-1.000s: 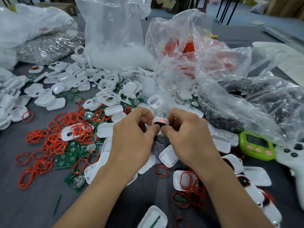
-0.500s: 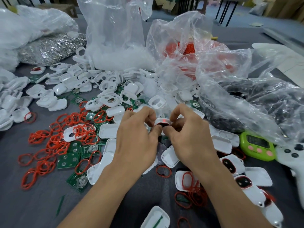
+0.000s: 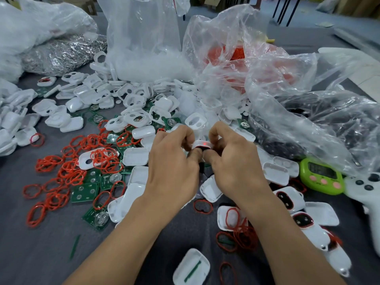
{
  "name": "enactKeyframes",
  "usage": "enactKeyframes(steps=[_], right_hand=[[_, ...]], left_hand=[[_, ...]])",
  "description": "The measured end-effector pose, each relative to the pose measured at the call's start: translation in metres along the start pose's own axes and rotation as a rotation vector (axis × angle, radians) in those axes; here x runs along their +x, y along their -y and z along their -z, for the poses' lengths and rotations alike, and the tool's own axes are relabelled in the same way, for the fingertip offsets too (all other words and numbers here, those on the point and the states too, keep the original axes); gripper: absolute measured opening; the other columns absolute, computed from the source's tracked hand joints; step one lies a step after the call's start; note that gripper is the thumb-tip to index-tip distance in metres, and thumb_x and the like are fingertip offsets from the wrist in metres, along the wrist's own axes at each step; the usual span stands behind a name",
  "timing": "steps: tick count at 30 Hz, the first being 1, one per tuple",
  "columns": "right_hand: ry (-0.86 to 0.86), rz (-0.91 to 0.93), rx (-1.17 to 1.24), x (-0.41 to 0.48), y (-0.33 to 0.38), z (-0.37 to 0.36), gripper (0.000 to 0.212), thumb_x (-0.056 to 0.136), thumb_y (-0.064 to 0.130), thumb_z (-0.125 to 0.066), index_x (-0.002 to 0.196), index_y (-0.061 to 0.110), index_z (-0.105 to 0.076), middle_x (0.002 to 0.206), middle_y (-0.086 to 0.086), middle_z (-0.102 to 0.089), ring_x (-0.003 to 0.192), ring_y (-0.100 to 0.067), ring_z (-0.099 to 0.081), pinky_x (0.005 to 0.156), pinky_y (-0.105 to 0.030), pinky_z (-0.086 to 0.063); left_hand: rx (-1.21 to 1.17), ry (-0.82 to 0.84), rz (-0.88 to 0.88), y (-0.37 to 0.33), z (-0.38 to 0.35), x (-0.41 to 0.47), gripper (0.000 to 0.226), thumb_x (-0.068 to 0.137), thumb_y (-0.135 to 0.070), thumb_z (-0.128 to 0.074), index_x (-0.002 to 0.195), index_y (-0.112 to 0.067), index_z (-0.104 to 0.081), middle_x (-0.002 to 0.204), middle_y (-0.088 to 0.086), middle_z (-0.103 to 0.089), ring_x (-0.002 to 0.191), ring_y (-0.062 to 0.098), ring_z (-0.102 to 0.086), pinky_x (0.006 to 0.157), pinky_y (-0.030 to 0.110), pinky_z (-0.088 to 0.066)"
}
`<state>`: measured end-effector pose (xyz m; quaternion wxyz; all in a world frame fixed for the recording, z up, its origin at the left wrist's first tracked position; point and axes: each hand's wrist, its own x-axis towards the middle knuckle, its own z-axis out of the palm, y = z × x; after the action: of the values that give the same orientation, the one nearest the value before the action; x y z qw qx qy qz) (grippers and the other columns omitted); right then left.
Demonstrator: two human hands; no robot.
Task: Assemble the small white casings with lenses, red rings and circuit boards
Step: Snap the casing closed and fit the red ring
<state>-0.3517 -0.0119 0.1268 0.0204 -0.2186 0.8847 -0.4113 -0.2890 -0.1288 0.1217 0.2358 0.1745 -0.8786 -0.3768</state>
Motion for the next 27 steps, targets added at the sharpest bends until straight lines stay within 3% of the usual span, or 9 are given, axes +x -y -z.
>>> enactKeyframes(steps=[2,6,9,12,17,20,27], right_hand=[[-0.002,-0.013,0.005,0.001,0.0,0.0,0.024,0.087,0.011,-0.069,0.088,0.025,-0.049,0.069,0.0,-0.06,0.064,-0.02,-0.052,0.059,-0.032,-0.04],[-0.017,-0.012,0.012,0.001,0.001,-0.001,0.024,0.088,0.01,-0.069,0.088,0.025,-0.049,0.071,0.001,-0.061,0.065,-0.018,-0.053,0.058,-0.03,-0.042],[-0.027,-0.025,0.038,0.002,0.001,-0.004,0.023,0.088,0.011,-0.067,0.09,0.027,-0.05,0.071,0.001,-0.064,0.063,-0.015,-0.054,0.059,-0.03,-0.045],[-0.025,-0.088,0.146,0.003,-0.002,-0.004,0.023,0.089,0.015,-0.07,0.089,0.03,-0.054,0.068,0.005,-0.068,0.056,-0.006,-0.056,0.052,-0.018,-0.041],[-0.049,-0.193,0.37,0.003,-0.004,-0.003,0.023,0.082,0.008,-0.075,0.081,0.026,-0.061,0.065,0.002,-0.071,0.05,-0.008,-0.054,0.052,-0.026,-0.043],[-0.112,-0.164,0.261,0.002,-0.002,-0.011,0.026,0.08,0.008,-0.076,0.076,0.025,-0.057,0.068,0.01,-0.07,0.052,-0.003,-0.057,0.049,-0.014,-0.039],[-0.118,-0.138,0.224,-0.002,0.0,-0.011,0.024,0.084,0.014,-0.072,0.078,0.029,-0.054,0.065,0.009,-0.068,0.055,-0.005,-0.057,0.049,-0.014,-0.038]], left_hand=[[0.011,0.009,0.006,-0.001,-0.001,0.002,0.019,0.085,-0.011,-0.073,0.086,-0.022,-0.058,0.083,-0.01,-0.061,0.092,0.013,-0.044,0.076,0.006,-0.032],[0.022,0.005,0.003,-0.001,-0.002,0.005,0.019,0.084,-0.013,-0.072,0.086,-0.023,-0.056,0.082,-0.009,-0.06,0.091,0.015,-0.045,0.074,0.008,-0.032],[-0.021,0.008,0.029,0.002,-0.003,0.006,0.019,0.087,-0.016,-0.072,0.087,-0.024,-0.054,0.08,-0.008,-0.058,0.085,0.018,-0.049,0.069,0.024,-0.035],[-0.085,0.042,0.062,0.004,-0.002,0.007,0.016,0.089,-0.021,-0.071,0.09,-0.028,-0.057,0.08,-0.009,-0.061,0.082,0.021,-0.057,0.073,0.04,-0.046],[-0.18,0.034,0.073,0.006,0.001,0.006,0.014,0.086,-0.022,-0.071,0.088,-0.03,-0.059,0.078,-0.01,-0.063,0.074,0.012,-0.057,0.068,0.037,-0.047],[-0.17,0.028,0.055,0.007,-0.001,0.004,0.017,0.085,-0.017,-0.071,0.084,-0.028,-0.057,0.075,-0.009,-0.06,0.075,0.014,-0.055,0.069,0.039,-0.047],[-0.181,0.026,0.041,0.008,0.0,0.003,0.011,0.084,-0.028,-0.067,0.085,-0.032,-0.056,0.078,-0.013,-0.062,0.078,0.014,-0.058,0.068,0.038,-0.047]])
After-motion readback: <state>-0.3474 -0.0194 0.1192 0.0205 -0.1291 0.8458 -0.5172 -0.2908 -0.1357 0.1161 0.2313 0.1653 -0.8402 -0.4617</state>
